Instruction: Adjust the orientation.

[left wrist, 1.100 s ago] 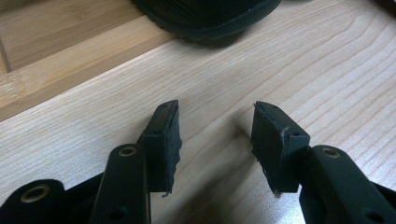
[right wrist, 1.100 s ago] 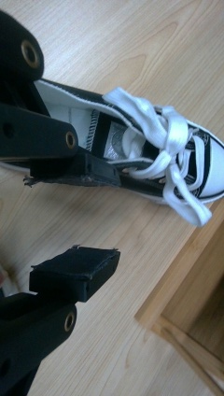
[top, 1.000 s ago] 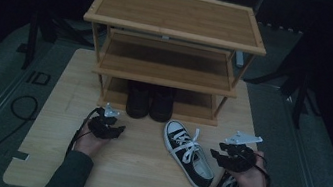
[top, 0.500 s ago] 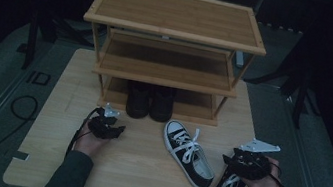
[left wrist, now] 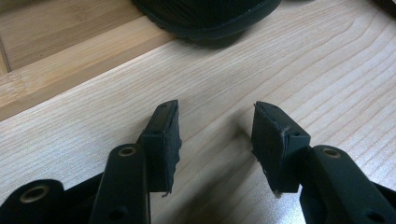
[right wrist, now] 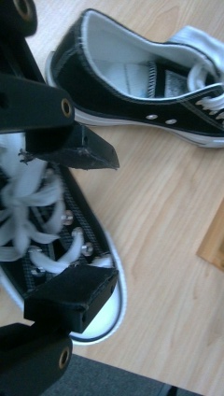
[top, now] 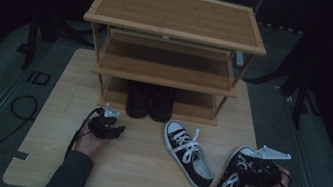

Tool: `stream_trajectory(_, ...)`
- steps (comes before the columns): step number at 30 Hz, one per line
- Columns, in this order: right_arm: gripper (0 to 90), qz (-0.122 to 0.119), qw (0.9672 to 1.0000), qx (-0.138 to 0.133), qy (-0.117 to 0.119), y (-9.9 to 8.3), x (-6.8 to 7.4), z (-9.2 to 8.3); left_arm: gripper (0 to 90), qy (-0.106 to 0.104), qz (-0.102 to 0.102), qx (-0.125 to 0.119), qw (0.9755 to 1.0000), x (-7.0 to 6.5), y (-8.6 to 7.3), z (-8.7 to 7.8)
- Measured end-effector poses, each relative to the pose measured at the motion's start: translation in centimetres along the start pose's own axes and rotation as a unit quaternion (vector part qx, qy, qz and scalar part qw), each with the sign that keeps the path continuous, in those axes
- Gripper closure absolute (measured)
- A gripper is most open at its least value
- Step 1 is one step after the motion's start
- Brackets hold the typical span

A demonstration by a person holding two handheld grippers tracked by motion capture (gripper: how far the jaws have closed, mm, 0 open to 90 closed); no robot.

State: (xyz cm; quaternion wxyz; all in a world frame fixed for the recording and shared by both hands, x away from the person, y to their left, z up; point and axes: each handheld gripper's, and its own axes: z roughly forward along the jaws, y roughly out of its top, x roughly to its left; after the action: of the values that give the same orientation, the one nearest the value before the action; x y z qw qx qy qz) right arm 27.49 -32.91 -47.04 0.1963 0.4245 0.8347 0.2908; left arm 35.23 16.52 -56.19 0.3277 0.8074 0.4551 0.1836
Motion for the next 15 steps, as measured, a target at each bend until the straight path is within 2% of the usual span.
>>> stream_trajectory(9,37.6,0.018,0.9998,0.002,-0.004,-1.8,0.4,-0.7,51.9,0.000,0.001,0.000,1.0000,0.0,0.0,0.0)
stream_trajectory(15,35.5,0.015,0.9998,0.003,-0.008,-2.0,1.0,-1.5,51.9,0.001,0.000,0.000,1.0000,0.0,0.0,0.0)
